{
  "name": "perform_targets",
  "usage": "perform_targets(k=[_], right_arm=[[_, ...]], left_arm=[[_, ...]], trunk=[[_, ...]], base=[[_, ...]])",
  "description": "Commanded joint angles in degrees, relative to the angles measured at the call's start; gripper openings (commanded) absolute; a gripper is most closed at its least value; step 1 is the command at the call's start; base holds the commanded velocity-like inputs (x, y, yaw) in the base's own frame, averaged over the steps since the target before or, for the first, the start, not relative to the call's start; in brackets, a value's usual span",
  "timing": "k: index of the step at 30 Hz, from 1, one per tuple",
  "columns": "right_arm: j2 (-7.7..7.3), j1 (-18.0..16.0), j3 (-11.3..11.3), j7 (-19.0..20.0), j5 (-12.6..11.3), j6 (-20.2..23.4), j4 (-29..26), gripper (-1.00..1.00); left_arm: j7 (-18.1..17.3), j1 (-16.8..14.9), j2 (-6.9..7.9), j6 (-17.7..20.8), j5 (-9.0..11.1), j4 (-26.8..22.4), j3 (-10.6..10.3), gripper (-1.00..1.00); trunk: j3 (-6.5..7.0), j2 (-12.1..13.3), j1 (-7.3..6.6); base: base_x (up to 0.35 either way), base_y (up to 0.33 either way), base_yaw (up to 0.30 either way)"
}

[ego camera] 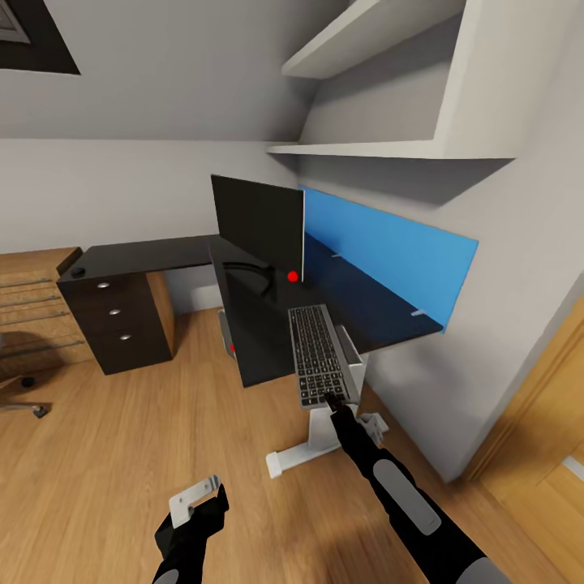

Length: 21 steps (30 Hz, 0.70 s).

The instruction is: In the bedroom, organize the workspace by keeping the computer under the desk, ensuring the monitor is on the desk, placing the keyboard on the desk next to the monitor, placing the mouse on the desk next to the keyboard, moving the folder from the swivel chair onto the desk next to the mouse, stacking the notebook on top of the folder with the pen on top of the notebook, and positioning the swivel chair next to the desk.

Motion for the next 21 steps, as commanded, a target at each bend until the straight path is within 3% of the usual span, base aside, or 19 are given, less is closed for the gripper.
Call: perform_targets(k=[1, 7, 21], right_arm=[[-0.07, -0.05, 0.24, -0.29, -0.46, -0.30, -0.10, 1.00], [-0.07, -0.05, 0.23, -0.29, -0.46, -0.30, -0.10, 1.00], [-0.05, -0.05, 0.29, -0.38, -0.46, -0.46, -0.10, 1.00]], left_arm=[[0.32, -0.02, 0.04, 0.30, 0.14, -0.11, -0.06, 1.00], [0.32, -0.02, 0.04, 0.31, 0.16, -0.11, -0.03, 1.00], [0.32, -0.02, 0.04, 0.34, 0.21, -0.11, -0.02, 1.00]], trunk=[[-0.04, -0.02, 0.00], [-0.04, -0.02, 0.00], [-0.04, -0.02, 0.00]], base=[[0.051, 0.001, 0.000], [0.161, 0.000, 0.000], [0.013, 0.000, 0.000]])
